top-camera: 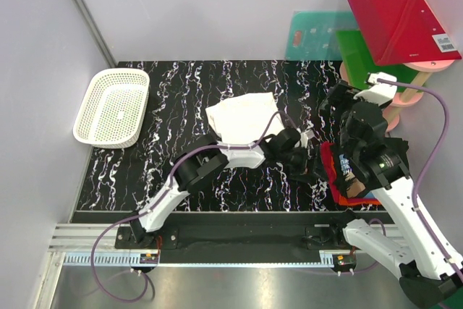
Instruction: Fold and stack the t-shirts
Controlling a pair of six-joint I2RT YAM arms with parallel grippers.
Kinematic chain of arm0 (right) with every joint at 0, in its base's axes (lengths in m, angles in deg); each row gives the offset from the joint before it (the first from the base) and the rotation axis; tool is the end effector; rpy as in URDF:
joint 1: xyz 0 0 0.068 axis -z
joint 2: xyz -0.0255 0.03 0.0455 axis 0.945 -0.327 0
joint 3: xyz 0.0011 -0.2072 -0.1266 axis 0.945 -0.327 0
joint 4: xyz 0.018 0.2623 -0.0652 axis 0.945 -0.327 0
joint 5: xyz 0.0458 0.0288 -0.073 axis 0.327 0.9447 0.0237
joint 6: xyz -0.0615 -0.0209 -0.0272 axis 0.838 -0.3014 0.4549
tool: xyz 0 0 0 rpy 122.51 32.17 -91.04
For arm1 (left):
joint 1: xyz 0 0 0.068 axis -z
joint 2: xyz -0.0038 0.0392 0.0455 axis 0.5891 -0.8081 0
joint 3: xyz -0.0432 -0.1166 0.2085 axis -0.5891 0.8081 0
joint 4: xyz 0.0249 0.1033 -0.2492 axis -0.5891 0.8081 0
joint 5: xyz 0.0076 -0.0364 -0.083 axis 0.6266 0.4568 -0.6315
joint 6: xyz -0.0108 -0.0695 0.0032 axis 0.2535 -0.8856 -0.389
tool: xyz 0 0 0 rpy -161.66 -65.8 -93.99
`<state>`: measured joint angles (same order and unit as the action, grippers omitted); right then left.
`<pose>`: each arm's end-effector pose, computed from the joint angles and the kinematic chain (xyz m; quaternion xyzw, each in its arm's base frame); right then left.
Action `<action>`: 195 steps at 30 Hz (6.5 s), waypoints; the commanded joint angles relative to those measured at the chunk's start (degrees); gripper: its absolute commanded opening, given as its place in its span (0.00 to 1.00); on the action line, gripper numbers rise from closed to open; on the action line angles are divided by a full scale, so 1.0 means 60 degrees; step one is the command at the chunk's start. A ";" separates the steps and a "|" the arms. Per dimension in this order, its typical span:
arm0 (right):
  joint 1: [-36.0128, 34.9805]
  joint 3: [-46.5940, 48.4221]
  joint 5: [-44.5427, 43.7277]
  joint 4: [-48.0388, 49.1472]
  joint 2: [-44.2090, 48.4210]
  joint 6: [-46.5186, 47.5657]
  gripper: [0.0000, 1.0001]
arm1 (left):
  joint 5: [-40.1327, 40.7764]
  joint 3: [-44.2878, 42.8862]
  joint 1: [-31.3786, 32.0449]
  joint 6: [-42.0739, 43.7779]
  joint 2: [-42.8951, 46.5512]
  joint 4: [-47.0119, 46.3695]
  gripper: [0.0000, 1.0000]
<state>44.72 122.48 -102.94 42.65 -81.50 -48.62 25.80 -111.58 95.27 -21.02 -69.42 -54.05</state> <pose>0.2119 0.0629 0.3949 0.1527 0.7143 -0.0222 0.6826 0.2327 -0.4529 0.0872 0.1361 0.8406 -0.5241 0.0104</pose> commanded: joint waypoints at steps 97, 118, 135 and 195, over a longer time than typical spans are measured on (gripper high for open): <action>0.3502 0.7718 1.2115 -0.2405 -1.2913 -0.2127 0.93 | 0.4305 0.4545 -0.5249 0.3359 0.5399 0.4194 0.99; 0.3195 0.6222 1.2572 -0.3914 -1.3835 -0.1219 0.95 | 0.3469 0.3445 -0.5263 0.2846 0.3389 0.3563 0.93; 0.2315 0.6766 1.2983 -0.4881 -1.4351 -0.0662 0.04 | 0.3337 0.3606 -0.5263 0.2978 0.3418 0.3476 0.23; 0.2886 -0.0880 0.5628 -0.6126 0.0240 -0.2361 0.00 | 0.2107 -0.1374 -0.0400 0.2758 0.4166 0.5497 0.00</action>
<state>61.98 119.05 -69.39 5.78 -82.40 -61.21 42.24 -119.28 91.97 -3.45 -46.19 -18.07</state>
